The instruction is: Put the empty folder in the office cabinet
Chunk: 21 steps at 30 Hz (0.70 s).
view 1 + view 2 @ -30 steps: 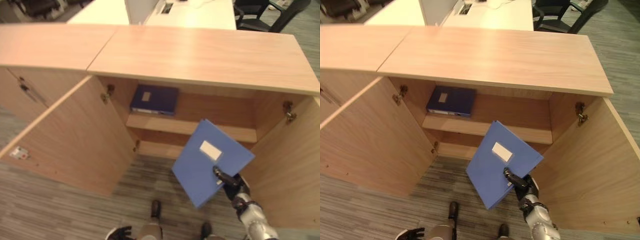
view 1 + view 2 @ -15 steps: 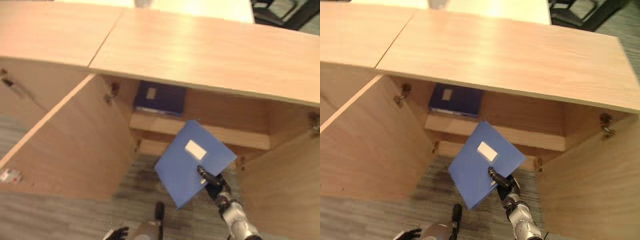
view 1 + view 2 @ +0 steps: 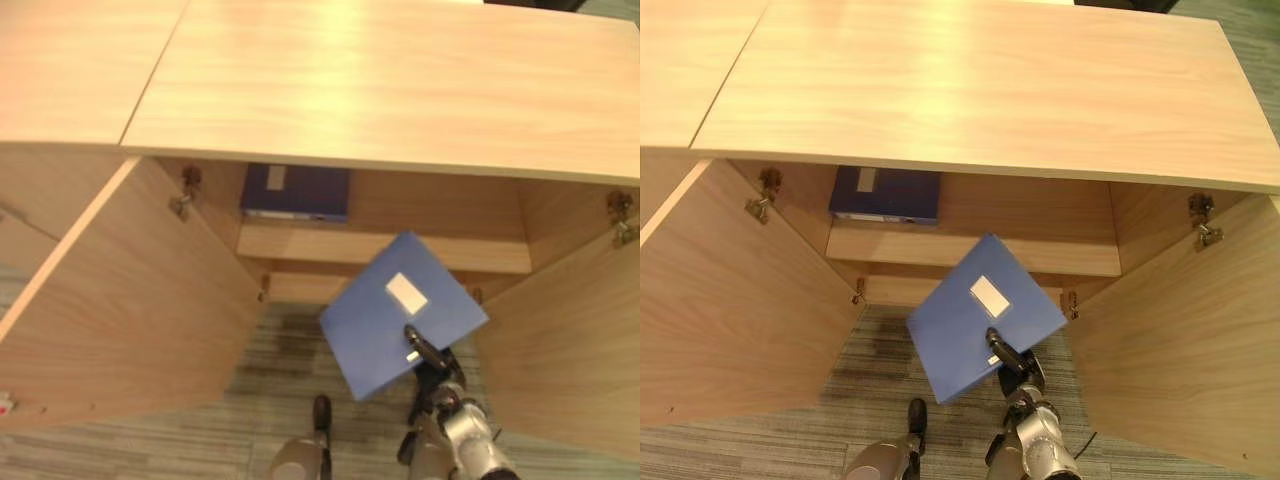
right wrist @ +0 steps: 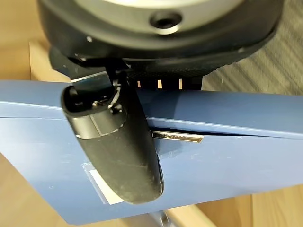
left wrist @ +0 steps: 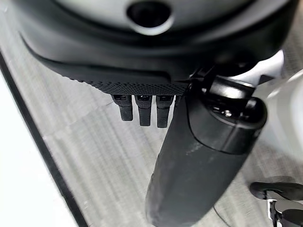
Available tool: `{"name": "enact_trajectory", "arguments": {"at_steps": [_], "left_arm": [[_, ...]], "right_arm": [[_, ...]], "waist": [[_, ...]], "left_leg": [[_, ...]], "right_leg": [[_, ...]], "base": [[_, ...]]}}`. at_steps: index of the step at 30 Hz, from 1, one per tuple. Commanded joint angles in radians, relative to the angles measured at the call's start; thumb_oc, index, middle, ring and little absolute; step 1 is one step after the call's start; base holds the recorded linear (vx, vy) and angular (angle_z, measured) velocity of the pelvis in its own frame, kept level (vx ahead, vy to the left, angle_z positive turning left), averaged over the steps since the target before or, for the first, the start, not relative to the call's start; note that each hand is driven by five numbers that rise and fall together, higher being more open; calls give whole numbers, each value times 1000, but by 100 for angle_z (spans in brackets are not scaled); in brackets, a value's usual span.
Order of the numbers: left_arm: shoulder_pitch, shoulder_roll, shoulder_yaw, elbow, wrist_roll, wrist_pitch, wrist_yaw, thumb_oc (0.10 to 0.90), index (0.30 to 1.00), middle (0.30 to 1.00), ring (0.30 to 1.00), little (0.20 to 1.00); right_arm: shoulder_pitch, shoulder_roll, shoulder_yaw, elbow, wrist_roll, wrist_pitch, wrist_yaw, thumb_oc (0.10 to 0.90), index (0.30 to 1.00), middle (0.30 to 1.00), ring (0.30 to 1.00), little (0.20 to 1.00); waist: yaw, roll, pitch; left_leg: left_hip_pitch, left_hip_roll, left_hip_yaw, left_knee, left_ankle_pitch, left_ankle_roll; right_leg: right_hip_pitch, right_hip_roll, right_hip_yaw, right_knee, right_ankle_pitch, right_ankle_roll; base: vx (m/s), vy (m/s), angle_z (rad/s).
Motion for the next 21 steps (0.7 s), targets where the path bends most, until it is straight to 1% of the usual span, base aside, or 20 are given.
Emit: {"name": "enact_trajectory", "arguments": {"at_steps": [1,2,4,5,6,7,8,10,11,12,13,15,16,17,18,19,20,21], "left_arm": [[64,-4,-44,5,47,-17,-24,800,900,900,900,900],[68,-13,-38,12,37,-13,-26,800,900,900,900,900],[74,-16,-36,12,31,-13,-31,800,900,900,900,900],[-47,49,-24,19,30,38,-38,800,900,900,900,900],[-50,50,-23,18,30,40,-39,800,900,900,900,900],[-81,65,-23,-29,-35,15,-47,800,900,900,900,900],[-41,57,-33,-76,-85,-2,-48,800,900,900,900,900],[-39,27,-36,-67,-112,7,-43,800,900,900,900,900],[-47,18,-38,-63,-125,15,-38,800,900,900,900,900],[-54,8,-52,-58,-133,21,-38,800,900,900,900,900],[-51,10,-59,-60,-130,18,-38,800,900,900,900,900],[-55,8,-58,-57,-132,20,-34,800,900,900,900,900],[-58,0,-56,-44,-135,25,-35,800,900,900,900,900],[-54,-2,-61,-37,-133,26,-37,800,900,900,900,900],[-54,-3,-62,-36,-133,25,-37,800,900,900,900,900],[-54,-4,-69,-34,-133,25,-40,800,900,900,900,900],[-47,3,-78,-25,-123,23,-33,800,900,900,900,900],[-48,1,-81,-14,-115,23,-32,800,900,900,900,900]], "right_arm": [[-13,-63,-75,-137,40,-82,44,400,300,300,300,300],[17,-71,-91,-141,39,-80,45,400,300,300,300,300],[29,-82,-100,-145,43,-75,48,400,300,300,300,300],[34,-99,-61,-184,51,-59,55,400,300,300,300,300],[32,-98,-62,-186,51,-59,54,400,300,300,300,300],[42,-96,-48,-183,81,-48,62,400,300,300,300,300],[3,-124,-38,-147,91,-34,50,400,300,300,300,300],[-12,-132,-37,-130,103,-38,41,400,300,300,300,300],[-22,-133,-33,-127,111,-42,36,400,300,300,300,300],[-44,-140,-29,-124,128,-47,29,400,300,300,300,300],[-65,-142,-34,-120,139,-49,27,400,300,300,300,300],[-87,-145,-41,-110,147,-54,19,400,300,300,300,300],[-104,-144,-46,-107,148,-60,10,400,300,300,300,300],[-116,-145,-47,-113,152,-66,7,400,300,300,300,300],[-115,-145,-47,-113,152,-66,7,400,300,300,300,300],[-129,-149,-43,-119,152,-73,3,400,300,300,300,300],[-159,-146,-42,-109,162,-78,-5,400,300,300,300,300],[-165,-136,-43,-104,172,-83,-6,400,300,300,300,300]], "waist": [[5,18,-31],[-13,30,-49],[-24,37,-61],[-55,51,-80],[-57,47,-78],[-70,54,-91],[-72,67,-98],[-74,75,-96],[-68,75,-85],[-53,61,-61],[-46,47,-41],[-35,49,-30],[-26,51,-36],[-18,58,-40],[-15,57,-40],[-4,67,-44],[9,76,-53],[5,80,-61]], "left_leg": [[119,62,-84,5,-147,-107],[133,87,-104,8,-154,-119],[130,108,-116,35,-165,-133],[144,127,-101,45,-176,-146],[141,124,-103,44,-171,-146],[145,133,-99,58,-174,-153],[122,155,-104,134,-144,-179],[87,163,-121,226,-102,-196],[57,152,-148,288,-58,-202],[-14,114,-201,411,-1,-200],[-83,99,-193,509,16,-200],[-136,117,-163,503,2,-198],[-140,137,-142,401,-43,-188],[-155,143,-146,322,-40,-184],[-145,144,-143,310,-38,-184],[-146,149,-142,234,-21,-181],[-136,152,-162,149,-2,-183],[-122,157,-155,131,7,-183]], "right_leg": [[28,28,1,52,37,11],[56,42,-5,48,28,1],[78,55,-13,54,9,-12],[91,70,-7,56,-7,-15],[88,67,-7,57,-4,-16],[95,73,-3,61,-20,-28],[123,103,7,61,-61,-53],[162,131,9,43,-96,-80],[182,137,15,36,-103,-91],[206,138,30,37,-115,-114],[224,134,26,40,-138,-126],[241,131,24,44,-160,-126],[260,134,25,38,-174,-117],[270,140,31,36,-176,-110],[273,140,33,34,-179,-110],[282,147,36,35,-185,-107],[297,157,47,30,-196,-101],[306,161,47,27,-197,-99]], "base": [[242,-193,75],[302,-280,66],[252,-225,37],[166,-89,8],[203,-53,-3],[185,-139,-7],[244,-211,-14],[159,-215,-7],[125,-252,14],[111,-310,19],[119,-283,9],[146,-92,13],[264,43,4],[250,47,0],[189,74,3],[203,67,-15],[239,93,-30],[200,87,-49]]}}
